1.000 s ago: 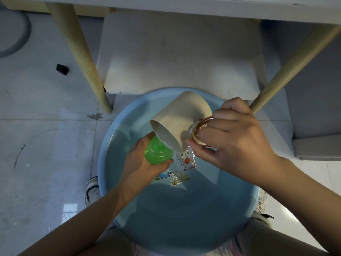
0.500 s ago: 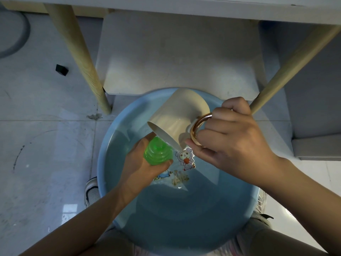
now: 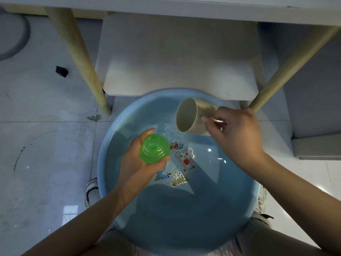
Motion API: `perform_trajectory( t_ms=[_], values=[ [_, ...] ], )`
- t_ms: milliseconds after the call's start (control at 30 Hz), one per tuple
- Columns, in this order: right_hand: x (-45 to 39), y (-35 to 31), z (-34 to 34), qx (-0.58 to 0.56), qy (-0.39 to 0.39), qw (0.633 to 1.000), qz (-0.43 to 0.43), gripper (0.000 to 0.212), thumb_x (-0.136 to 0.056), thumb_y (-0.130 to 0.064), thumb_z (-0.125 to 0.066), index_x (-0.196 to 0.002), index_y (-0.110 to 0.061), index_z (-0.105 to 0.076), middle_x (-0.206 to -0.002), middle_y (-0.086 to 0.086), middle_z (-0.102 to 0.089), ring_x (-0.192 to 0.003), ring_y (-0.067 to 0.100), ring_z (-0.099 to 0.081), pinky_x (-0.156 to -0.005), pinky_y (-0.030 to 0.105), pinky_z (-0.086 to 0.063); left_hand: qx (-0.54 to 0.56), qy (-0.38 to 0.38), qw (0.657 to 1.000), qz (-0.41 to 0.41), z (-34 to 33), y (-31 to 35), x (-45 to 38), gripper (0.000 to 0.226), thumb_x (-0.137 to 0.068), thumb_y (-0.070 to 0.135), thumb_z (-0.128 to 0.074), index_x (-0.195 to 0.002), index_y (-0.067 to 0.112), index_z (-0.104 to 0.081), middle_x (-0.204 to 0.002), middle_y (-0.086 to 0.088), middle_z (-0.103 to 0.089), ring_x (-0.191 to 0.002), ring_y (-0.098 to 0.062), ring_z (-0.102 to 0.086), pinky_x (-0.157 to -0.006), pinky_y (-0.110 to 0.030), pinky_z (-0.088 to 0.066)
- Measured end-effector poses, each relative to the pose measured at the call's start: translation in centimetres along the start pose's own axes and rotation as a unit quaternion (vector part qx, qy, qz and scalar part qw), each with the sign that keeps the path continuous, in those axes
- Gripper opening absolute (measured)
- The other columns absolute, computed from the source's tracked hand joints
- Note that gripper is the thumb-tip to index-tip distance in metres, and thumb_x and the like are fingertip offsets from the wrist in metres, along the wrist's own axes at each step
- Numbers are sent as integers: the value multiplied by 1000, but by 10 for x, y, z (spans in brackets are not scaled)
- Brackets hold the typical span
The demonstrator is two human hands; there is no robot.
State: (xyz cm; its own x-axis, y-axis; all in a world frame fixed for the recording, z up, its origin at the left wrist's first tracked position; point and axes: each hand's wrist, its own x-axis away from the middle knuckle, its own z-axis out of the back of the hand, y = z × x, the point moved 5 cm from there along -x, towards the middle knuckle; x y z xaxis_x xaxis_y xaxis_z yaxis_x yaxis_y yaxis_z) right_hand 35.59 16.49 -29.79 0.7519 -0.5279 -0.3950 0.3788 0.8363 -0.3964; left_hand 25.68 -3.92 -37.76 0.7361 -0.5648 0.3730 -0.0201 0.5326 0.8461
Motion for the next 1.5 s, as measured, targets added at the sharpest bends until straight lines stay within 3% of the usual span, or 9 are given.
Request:
perform_trajectory(
  t_ms=[200,433,533,633,733,900,1167,1400,1500],
  values=[
    [42,18,-64,161,-172,969,68,26,-56,-13,-76,-45,-15,-52,-35,3,-45,-37,23,-46,-62,31,-28,28,32,999,0,5,1,0,70,-65,26,-86,-121,50,-50,-106,25,-61,-96,10,-58,-81,-12,-48],
    [68,-6,-93,122,-283,936,170,37,-36,-13,-86,-48,-20,-52,-41,-2,-45,-38,19,-47,-62,30,-23,37,46,998,-17,7,2,1,69,-62,33,-82,-120,50,-49,-114,18,-59,-103,2,-58,-87,-24,-50],
    [67,-9,-88,56,-282,944,162,29,-48,-11,-81,-50,-20,-53,-42,-2,-44,-39,21,-47,-62,28,-25,31,49,998,-14,7,0,1,69,-62,35,-81,-122,48,-49,-117,16,-59,-104,2,-58,-89,-27,-51],
    [60,10,-76,-55,-260,964,22,11,-69,-21,-67,-60,-18,-61,-45,-4,-50,-45,17,-47,-65,25,-28,31,49,998,-11,8,-2,1,68,-63,33,-81,-122,45,-50,-116,15,-59,-102,3,-58,-90,-29,-51],
    [55,32,-62,-131,-210,956,-157,40,-79,-26,-66,-52,-10,-42,-44,1,-33,-54,17,-32,-53,16,-25,25,54,998,-9,9,-2,1,67,-66,29,-83,-122,45,-50,-113,18,-59,-102,3,-58,-89,-28,-51],
    [52,37,-39,-213,-175,928,-250,44,-83,-20,-70,-53,-2,-42,-47,1,-32,-47,11,-28,-46,22,-24,18,42,999,6,7,-3,0,67,-66,29,-84,-121,48,-50,-112,16,-62,-101,0,-60,-92,-33,-51],
    [30,18,-1,-281,-106,926,-230,41,-81,-28,-67,-52,-8,-47,-45,-5,-35,-43,7,-29,-43,15,-24,9,20,1000,16,1,-3,-1,66,-66,24,-85,-118,46,-52,-111,9,-63,-99,-4,-61,-90,-27,-50],
    [13,-11,22,-181,-62,980,-51,38,-81,-35,-61,-51,-15,-49,-48,-19,-39,-57,3,-39,-58,8,-29,3,-5,1000,18,-2,0,-1,65,-67,23,-84,-120,44,-51,-114,12,-62,-100,0,-59,-84,-20,-49],
    [11,-19,24,-147,-35,988,15,39,-82,-30,-62,-50,-7,-54,-47,-5,-46,-57,12,-38,-60,15,-30,-7,-4,1000,6,-3,3,-2,64,-67,23,-84,-112,52,-50,-113,14,-62,-99,4,-58,-81,-12,-47]
  ],
)
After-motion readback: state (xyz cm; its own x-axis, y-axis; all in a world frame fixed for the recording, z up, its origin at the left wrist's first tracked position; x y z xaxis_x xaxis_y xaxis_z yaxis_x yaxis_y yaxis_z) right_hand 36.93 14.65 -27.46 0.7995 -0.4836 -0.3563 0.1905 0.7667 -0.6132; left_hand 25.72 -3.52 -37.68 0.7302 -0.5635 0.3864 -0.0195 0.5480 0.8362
